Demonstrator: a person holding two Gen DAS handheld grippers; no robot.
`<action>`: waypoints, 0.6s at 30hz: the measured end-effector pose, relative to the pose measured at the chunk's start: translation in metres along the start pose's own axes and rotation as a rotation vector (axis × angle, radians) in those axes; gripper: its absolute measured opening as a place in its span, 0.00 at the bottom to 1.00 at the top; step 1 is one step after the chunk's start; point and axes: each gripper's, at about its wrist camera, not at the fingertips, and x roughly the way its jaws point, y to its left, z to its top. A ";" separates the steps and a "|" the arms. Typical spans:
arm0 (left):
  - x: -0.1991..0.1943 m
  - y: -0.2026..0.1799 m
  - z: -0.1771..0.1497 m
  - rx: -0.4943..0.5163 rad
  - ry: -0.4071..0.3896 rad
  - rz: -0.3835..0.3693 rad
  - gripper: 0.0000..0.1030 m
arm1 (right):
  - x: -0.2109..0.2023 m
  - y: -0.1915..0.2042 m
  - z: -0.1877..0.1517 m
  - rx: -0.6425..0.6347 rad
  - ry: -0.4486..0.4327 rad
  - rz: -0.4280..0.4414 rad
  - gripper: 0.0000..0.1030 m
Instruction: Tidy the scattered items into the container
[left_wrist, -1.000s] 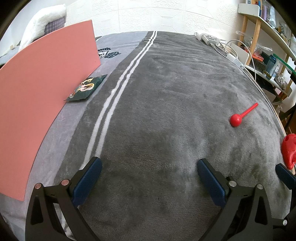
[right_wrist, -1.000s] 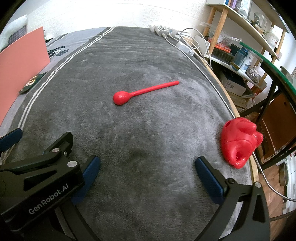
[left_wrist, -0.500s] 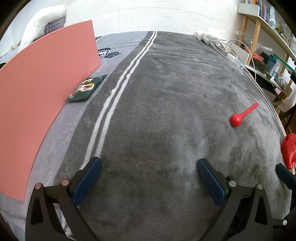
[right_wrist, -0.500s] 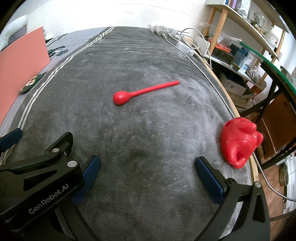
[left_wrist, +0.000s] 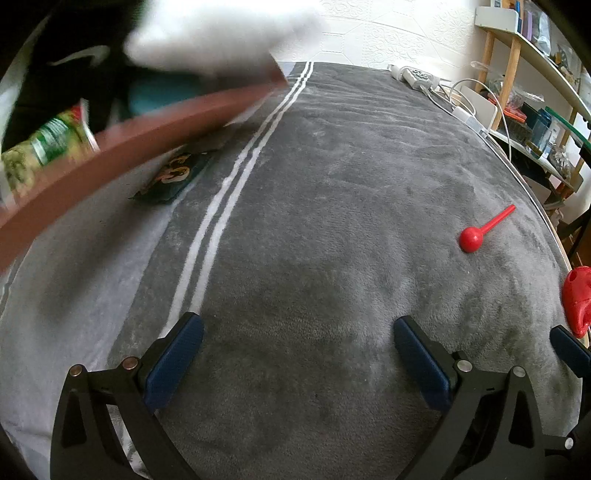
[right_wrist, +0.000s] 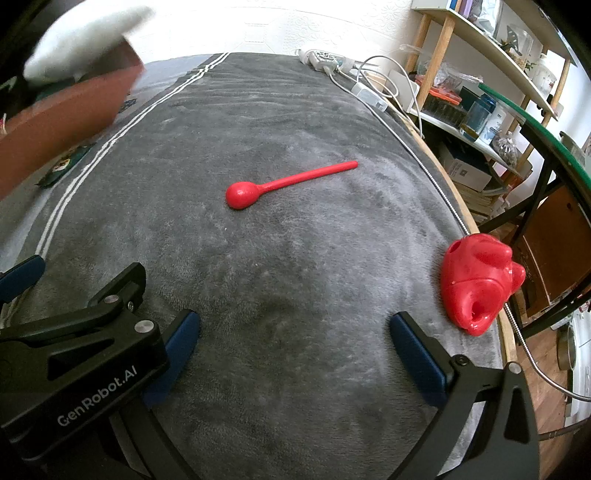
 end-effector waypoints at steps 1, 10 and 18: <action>0.000 0.000 0.000 0.000 0.000 0.000 1.00 | 0.000 0.000 0.000 0.000 0.000 0.000 0.99; 0.000 -0.001 0.000 0.002 0.001 0.002 1.00 | 0.000 0.000 0.000 0.000 -0.001 0.000 0.99; -0.001 0.001 0.000 0.001 0.001 0.003 1.00 | 0.005 0.001 -0.002 0.001 0.001 0.001 0.99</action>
